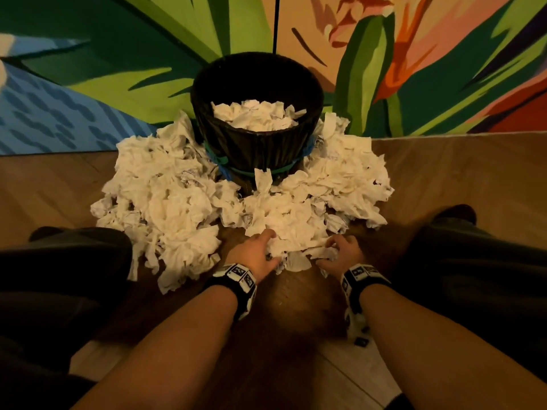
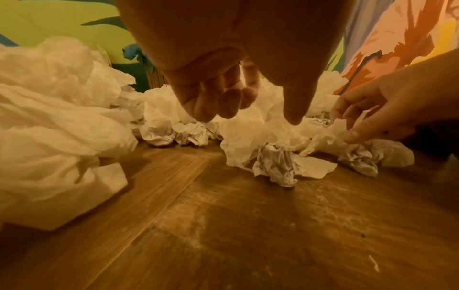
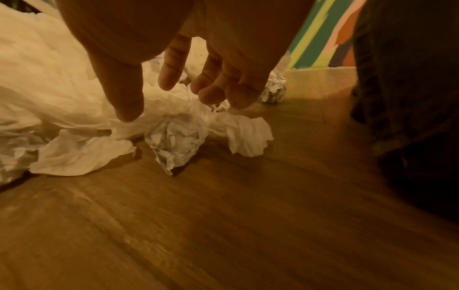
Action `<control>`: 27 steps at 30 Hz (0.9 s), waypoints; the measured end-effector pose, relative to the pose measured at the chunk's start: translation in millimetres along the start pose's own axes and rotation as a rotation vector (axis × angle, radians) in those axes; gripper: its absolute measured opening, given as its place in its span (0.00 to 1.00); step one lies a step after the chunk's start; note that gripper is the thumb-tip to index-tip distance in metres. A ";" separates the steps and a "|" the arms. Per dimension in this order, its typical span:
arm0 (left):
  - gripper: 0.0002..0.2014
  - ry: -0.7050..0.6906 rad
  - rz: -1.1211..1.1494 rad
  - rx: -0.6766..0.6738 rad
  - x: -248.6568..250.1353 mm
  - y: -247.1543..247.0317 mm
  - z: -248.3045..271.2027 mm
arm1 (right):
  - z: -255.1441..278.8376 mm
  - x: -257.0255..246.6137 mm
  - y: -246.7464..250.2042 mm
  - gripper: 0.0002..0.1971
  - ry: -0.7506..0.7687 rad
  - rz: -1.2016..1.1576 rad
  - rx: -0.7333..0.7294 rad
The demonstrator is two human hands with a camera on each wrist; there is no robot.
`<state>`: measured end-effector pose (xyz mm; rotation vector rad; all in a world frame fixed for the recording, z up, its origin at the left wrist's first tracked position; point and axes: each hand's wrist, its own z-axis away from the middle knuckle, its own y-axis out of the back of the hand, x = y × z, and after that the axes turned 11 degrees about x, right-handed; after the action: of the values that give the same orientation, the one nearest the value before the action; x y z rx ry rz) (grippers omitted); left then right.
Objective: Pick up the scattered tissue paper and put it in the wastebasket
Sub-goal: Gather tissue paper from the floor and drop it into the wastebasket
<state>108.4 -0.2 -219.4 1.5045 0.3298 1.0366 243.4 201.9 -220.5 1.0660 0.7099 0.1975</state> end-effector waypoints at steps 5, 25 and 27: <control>0.16 -0.009 0.026 0.091 4.1 -6.7 -3.3 | -3.4 -16.6 -7.1 0.09 0.047 0.112 0.007; 0.17 0.269 0.542 0.266 -8.3 20.7 -1.2 | -23.5 -20.5 28.1 0.18 -0.326 -0.475 0.390; 0.18 0.308 0.530 0.238 -13.3 17.7 -0.2 | -20.2 -18.4 26.9 0.13 -0.336 -0.548 0.404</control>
<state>94.6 -13.9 -208.9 1.6891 0.2810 1.7081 221.8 221.1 -195.3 1.2038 0.7234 -0.6063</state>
